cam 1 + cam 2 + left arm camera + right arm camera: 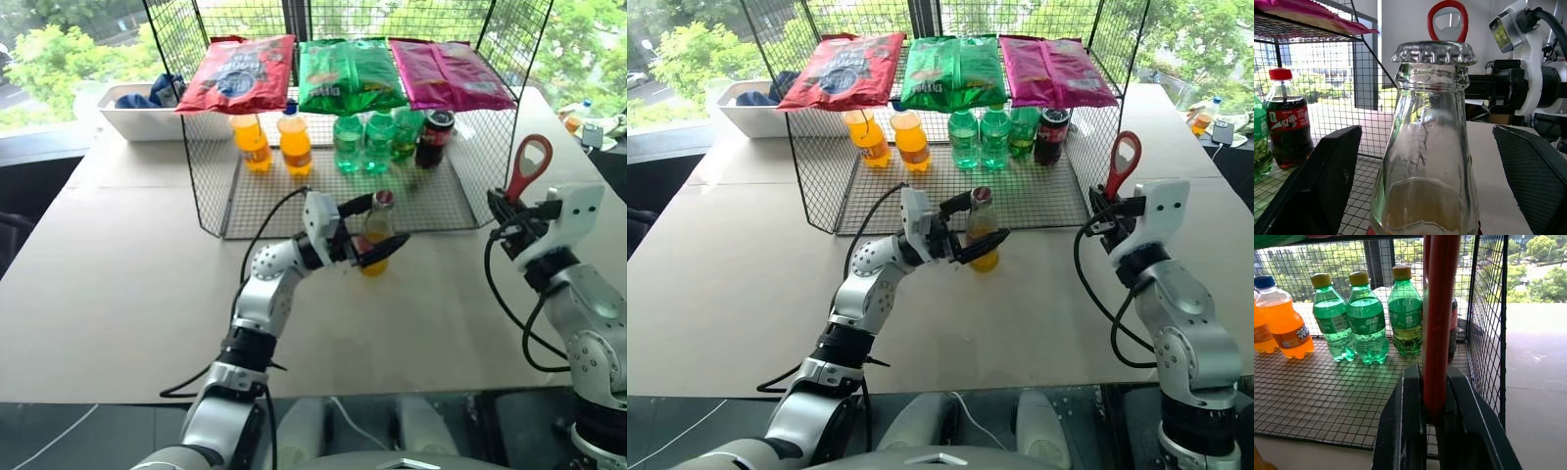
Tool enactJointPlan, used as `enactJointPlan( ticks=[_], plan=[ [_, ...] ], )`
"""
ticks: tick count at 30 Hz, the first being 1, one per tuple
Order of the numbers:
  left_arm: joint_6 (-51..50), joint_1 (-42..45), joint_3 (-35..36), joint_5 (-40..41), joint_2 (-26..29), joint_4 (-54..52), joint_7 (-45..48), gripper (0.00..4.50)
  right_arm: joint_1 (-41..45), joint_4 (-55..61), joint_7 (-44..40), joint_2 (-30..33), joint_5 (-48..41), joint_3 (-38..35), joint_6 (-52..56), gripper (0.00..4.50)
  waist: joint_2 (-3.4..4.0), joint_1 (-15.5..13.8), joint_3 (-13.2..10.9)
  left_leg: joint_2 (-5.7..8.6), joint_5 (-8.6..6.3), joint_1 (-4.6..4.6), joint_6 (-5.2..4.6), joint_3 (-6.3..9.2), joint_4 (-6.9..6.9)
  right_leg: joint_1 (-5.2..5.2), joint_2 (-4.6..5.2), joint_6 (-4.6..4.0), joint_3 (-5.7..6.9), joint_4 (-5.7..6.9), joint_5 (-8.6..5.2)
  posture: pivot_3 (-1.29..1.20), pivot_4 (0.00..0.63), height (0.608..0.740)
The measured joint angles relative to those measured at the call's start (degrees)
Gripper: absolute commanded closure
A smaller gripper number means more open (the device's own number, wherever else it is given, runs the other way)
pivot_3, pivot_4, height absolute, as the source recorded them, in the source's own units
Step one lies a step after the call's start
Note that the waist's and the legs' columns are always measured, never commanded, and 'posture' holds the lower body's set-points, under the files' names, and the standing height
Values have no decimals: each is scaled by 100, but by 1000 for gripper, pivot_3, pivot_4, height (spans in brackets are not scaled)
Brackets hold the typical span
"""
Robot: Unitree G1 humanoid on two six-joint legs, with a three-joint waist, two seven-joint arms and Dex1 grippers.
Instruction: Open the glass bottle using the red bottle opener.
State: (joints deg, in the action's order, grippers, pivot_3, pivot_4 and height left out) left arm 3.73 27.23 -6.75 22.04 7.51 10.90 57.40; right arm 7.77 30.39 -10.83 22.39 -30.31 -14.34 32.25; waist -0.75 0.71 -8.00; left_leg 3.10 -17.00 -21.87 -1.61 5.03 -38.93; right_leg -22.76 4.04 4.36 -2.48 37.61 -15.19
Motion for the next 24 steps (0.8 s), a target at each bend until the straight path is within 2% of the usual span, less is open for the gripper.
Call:
enactJointPlan(
  ticks=[3,6,7,10,17,22,24],
  plan=[
    [56,-12,9,67,-46,32,42,853,16,0,-12,39,-19,-4,12,4500,0,-2,0,0,0,0,0,0,0,0,0,0,0,0,0,0,150,740],
    [103,-12,56,77,-99,100,34,2189,60,0,-15,65,-38,-4,21,4500,0,-2,0,0,0,0,0,0,0,0,0,0,0,0,0,0,150,740],
    [138,-1,120,86,-108,97,26,2469,64,0,-16,73,-40,-4,25,4500,0,-3,0,0,0,1,0,1,0,1,0,0,1,0,0,0,150,740],
    [186,0,169,172,-135,90,41,2678,68,0,-18,88,-42,-5,40,4500,0,-4,0,0,0,1,0,1,0,2,0,0,1,-2,0,0,150,740],
    [238,33,170,183,-152,48,39,2678,181,0,-109,219,16,35,101,4500,0,-9,0,2,0,4,0,2,0,7,0,0,2,-1,0,0,150,740],
    [273,33,155,167,-145,48,38,2678,374,8,-362,620,534,664,55,4500,0,1,0,-1,0,5,0,2,0,6,-2,0,3,0,0,0,150,740],
    [283,32,142,166,-144,48,36,2678,502,5,-436,679,1027,1208,-185,4500,0,3,0,-1,0,5,0,2,0,6,-2,0,3,-1,0,0,150,740]
  ],
)
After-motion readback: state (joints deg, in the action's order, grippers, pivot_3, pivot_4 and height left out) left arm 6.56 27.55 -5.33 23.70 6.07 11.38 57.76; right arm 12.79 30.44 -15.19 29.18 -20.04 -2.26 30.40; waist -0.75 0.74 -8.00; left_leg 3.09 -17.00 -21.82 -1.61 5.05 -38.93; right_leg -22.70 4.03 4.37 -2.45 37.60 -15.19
